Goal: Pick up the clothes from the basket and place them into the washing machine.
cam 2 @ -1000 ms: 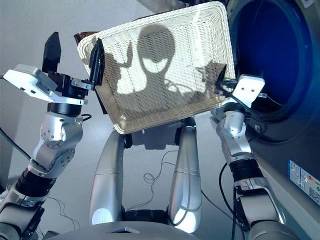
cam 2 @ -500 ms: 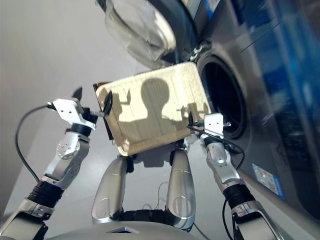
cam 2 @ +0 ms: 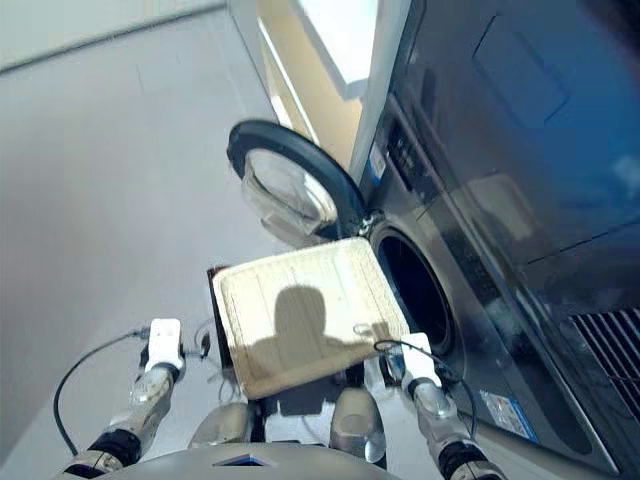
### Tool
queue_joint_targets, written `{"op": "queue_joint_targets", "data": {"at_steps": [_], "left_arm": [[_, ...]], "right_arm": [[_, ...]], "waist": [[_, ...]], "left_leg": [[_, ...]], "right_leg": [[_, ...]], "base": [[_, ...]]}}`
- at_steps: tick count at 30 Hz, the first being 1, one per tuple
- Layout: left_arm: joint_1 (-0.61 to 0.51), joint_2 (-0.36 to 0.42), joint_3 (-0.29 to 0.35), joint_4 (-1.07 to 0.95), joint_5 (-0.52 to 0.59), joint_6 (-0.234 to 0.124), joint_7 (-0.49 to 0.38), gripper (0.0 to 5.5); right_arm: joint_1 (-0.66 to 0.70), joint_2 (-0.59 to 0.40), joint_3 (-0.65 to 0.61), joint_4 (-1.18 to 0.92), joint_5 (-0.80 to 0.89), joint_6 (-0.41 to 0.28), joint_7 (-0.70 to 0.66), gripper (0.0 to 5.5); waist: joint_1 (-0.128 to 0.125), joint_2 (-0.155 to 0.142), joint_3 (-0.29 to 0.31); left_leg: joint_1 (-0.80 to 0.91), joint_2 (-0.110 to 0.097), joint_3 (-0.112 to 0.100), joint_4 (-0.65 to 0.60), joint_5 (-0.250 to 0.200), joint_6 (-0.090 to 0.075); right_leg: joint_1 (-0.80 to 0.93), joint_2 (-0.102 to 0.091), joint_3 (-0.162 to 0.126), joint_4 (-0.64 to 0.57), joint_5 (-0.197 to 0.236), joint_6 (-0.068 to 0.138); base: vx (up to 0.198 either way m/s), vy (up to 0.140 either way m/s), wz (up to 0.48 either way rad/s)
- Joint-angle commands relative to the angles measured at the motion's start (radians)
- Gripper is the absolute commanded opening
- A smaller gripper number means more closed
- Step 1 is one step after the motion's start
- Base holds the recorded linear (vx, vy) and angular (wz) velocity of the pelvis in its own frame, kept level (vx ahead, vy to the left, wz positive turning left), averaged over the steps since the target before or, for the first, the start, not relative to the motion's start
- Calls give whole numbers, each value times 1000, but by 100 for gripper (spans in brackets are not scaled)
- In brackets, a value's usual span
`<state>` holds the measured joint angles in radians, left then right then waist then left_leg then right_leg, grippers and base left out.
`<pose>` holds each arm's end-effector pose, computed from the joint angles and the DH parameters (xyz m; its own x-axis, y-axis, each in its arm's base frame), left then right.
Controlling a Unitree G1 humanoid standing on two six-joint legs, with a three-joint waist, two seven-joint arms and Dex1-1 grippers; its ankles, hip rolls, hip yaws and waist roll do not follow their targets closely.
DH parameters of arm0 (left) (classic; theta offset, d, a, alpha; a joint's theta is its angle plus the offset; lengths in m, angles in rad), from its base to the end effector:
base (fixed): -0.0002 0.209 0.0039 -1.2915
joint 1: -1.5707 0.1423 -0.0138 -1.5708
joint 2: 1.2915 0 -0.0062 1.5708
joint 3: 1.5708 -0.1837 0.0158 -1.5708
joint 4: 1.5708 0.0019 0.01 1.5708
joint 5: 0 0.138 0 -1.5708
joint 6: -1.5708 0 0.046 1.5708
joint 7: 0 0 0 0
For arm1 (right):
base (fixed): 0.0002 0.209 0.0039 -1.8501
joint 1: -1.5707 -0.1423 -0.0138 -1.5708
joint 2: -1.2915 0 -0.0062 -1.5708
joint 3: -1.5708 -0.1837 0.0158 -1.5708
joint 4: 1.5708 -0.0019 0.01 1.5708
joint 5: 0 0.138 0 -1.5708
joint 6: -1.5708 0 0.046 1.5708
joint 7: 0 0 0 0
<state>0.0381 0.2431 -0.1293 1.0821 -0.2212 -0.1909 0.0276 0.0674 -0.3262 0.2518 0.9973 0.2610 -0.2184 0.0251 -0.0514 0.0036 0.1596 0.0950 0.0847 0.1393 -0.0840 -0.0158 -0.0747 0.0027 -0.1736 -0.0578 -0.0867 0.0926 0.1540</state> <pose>0.0903 0.2220 -0.1051 0.5922 0.1832 -0.7847 -0.0877 0.9827 0.1632 0.0922 -0.2335 -0.0971 0.6468 -0.0989 -0.7562 -0.0408 0.9856 -0.1638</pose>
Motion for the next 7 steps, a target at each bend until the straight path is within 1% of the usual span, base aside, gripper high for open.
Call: {"op": "queue_joint_targets", "data": {"at_steps": [1,3,5,7], "left_arm": [[-17,8,44,117,30,21,-18,550],[-15,4,57,196,78,47,-31,550],[-24,-2,42,215,128,52,-41,550],[-24,-3,32,214,148,52,-56,550]], "right_arm": [[-1,30,-36,-15,26,7,14,550],[-11,41,-42,52,5,20,11,550],[-15,53,-54,106,-1,38,11,550],[-2,65,-66,160,17,57,31,550]], "waist": [[9,-24,-49],[12,-26,-62],[13,-28,-74],[13,-28,-90]], "left_leg": [[-22,3,30,-3,58,-40],[-3,6,39,-3,57,-36],[5,4,37,-3,55,-35],[8,3,40,-3,51,-35]], "right_leg": [[4,-38,-15,35,41,79],[34,-36,-17,22,40,78],[45,-37,-21,15,46,78],[50,-37,-21,11,45,77]], "base": [[82,-8,25],[65,-18,-5],[0,0,0],[0,0,0]]}}
